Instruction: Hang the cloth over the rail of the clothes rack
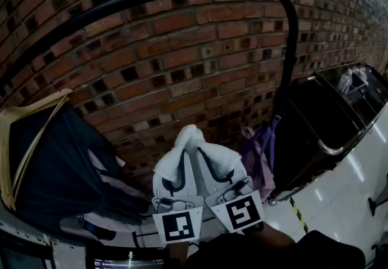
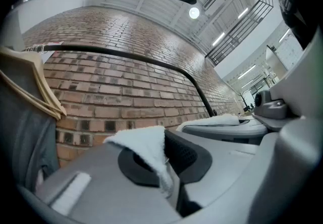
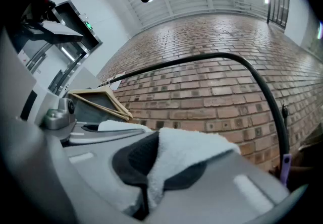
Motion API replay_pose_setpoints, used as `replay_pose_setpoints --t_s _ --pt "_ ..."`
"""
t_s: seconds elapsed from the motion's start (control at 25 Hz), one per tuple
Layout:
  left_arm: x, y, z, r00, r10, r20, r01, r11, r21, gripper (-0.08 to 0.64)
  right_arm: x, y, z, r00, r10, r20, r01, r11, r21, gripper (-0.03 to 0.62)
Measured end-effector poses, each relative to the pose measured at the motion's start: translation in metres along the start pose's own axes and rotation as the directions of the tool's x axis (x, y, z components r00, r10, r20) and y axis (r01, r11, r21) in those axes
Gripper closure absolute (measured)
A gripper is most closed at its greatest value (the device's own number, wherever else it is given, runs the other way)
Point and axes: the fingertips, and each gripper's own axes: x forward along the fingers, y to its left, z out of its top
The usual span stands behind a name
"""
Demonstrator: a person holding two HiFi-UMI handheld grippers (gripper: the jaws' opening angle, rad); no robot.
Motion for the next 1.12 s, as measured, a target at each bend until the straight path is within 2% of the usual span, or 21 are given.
replay_pose_setpoints --t_s 0.2,0.44,0.6,0.76,0.84,0.92,1.0,1.12 --pt "0.004 0.005 0.046 0.997 0.02 0.078 -0.025 0.998 0.065 0.545 0.004 -0.004 0.049 0.996 -0.006 0.09 0.007 1.0 -0.015 0.58" --pt "0.018 0.013 0.12 0.971 0.013 0.24 -0.058 0.981 0.183 0.544 0.018 -0.011 0.116 0.978 0.02 0.207 -0.002 0.996 -0.085 0.58" --pt "0.027 0.013 0.173 0.943 -0.018 0.334 -0.072 0.964 0.256 0.544 0.026 -0.01 0.164 0.96 0.059 0.274 -0.018 0.988 -0.15 0.58" --pt "0.034 0.018 0.228 0.899 -0.041 0.435 -0.106 0.945 0.308 0.545 0.034 -0.009 0.217 0.929 0.099 0.356 -0.013 0.971 -0.237 0.58" --pt "0.039 0.02 0.253 0.879 -0.05 0.475 -0.121 0.938 0.324 0.545 0.039 -0.014 0.243 0.913 0.109 0.393 -0.006 0.967 -0.253 0.58" --pt "0.044 0.02 0.273 0.868 -0.068 0.491 -0.121 0.931 0.344 0.545 0.043 -0.019 0.266 0.903 0.122 0.413 -0.014 0.967 -0.256 0.58" --pt "0.05 0.021 0.293 0.86 -0.093 0.502 -0.125 0.915 0.384 0.545 0.048 -0.022 0.285 0.895 0.142 0.422 -0.025 0.962 -0.271 0.58" --pt "0.059 0.027 0.322 0.842 -0.124 0.525 -0.163 0.869 0.468 0.545 0.059 -0.025 0.316 0.884 0.176 0.433 -0.036 0.949 -0.312 0.58"
